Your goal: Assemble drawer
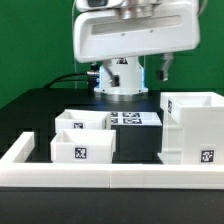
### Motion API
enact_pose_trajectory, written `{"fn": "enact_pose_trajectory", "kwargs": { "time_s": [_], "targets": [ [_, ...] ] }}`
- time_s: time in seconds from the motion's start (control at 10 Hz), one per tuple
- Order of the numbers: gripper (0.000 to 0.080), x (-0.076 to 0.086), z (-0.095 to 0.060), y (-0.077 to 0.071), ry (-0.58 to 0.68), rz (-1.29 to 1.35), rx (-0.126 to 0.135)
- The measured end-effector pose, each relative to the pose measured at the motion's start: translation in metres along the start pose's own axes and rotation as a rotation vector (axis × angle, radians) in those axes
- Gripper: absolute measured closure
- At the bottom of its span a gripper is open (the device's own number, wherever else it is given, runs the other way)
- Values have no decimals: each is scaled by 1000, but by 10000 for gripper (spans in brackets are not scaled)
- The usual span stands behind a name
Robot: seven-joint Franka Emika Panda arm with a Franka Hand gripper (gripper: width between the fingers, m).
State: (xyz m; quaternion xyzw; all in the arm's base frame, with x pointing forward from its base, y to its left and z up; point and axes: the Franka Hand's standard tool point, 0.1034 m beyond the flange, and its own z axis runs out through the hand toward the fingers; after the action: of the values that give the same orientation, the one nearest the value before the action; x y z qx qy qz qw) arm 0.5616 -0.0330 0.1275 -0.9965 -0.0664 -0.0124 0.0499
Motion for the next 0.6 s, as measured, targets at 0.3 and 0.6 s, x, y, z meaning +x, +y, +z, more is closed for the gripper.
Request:
{"fn": "enact_pose_trajectory", "kwargs": {
  "time_s": [0.3,0.6],
  "targets": [
    [150,-5,18,13,-12,25,14],
    [150,-6,20,14,-15,25,14]
  ]
}}
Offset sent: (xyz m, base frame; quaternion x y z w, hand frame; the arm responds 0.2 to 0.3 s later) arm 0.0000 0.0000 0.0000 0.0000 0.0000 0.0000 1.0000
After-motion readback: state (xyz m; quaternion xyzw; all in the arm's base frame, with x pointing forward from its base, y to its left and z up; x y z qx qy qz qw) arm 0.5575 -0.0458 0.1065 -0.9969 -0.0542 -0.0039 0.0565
